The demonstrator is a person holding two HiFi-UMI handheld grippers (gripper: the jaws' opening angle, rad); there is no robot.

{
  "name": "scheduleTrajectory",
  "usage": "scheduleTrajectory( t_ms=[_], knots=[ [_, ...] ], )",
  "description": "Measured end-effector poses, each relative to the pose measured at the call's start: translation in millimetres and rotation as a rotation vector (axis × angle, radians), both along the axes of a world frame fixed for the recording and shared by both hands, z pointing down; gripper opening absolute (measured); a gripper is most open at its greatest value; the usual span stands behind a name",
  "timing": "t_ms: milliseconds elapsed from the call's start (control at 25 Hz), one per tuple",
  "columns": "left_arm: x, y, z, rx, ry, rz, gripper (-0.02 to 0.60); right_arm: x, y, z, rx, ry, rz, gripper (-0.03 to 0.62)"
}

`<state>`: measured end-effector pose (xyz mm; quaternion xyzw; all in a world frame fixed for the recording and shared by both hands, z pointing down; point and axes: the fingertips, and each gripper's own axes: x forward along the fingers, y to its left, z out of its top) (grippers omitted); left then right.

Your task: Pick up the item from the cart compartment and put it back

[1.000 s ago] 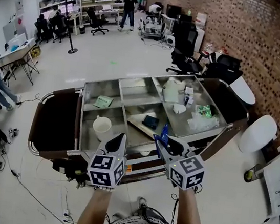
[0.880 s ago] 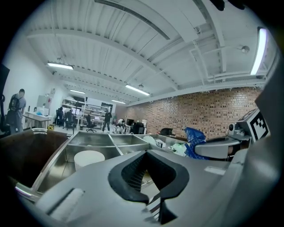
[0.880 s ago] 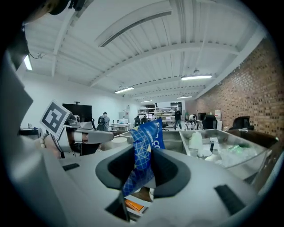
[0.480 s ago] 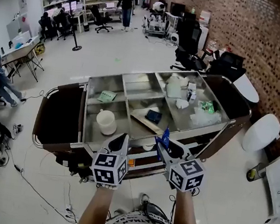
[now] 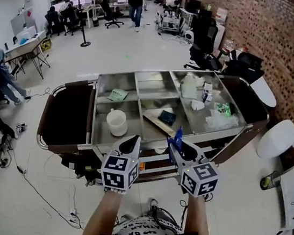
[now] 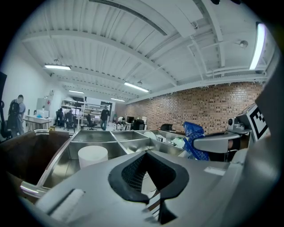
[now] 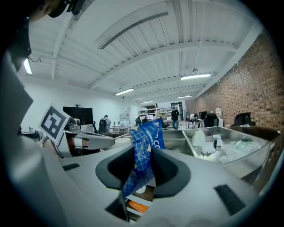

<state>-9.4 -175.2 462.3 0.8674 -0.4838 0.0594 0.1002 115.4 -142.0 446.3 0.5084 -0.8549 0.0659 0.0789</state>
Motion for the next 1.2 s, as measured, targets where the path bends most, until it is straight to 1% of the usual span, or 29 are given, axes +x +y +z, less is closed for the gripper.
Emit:
scheduleTrajectory(
  t_ms=[120, 280, 600, 760, 960, 1200],
  knots=[
    [0.3, -0.9, 0.2, -0.009, 0.011, 0.007, 0.000, -1.8, -1.1, -1.8, 0.001, 0.001, 0.000, 0.124],
    [0.6, -3.8, -1.3, -0.024, 0.048, 0.014, 0.000, -1.7, -6.0, -0.4, -0.005, -0.002, 0.004, 0.124],
    [0.8, -7.6, 1.1, -0.038, 0.049, 0.012, 0.000, -4.0, -10.3, 3.9, -0.019, 0.008, 0.001, 0.124],
    [2.5, -11.6, -1.0, -0.040, 0.050, 0.018, 0.000, -4.2, -14.1, -1.1, -0.003, 0.014, -0.005, 0.124],
    [6.3, -19.3, -5.7, -0.045, 0.029, 0.023, 0.000, 3.0, -26.4, -20.2, 0.032, 0.032, -0.005, 0.124],
    [12.5, -30.5, -22.1, -0.036, 0.043, 0.040, 0.000, 9.8, -48.2, -46.1, 0.072, 0.064, -0.019, 0.124]
  ],
)
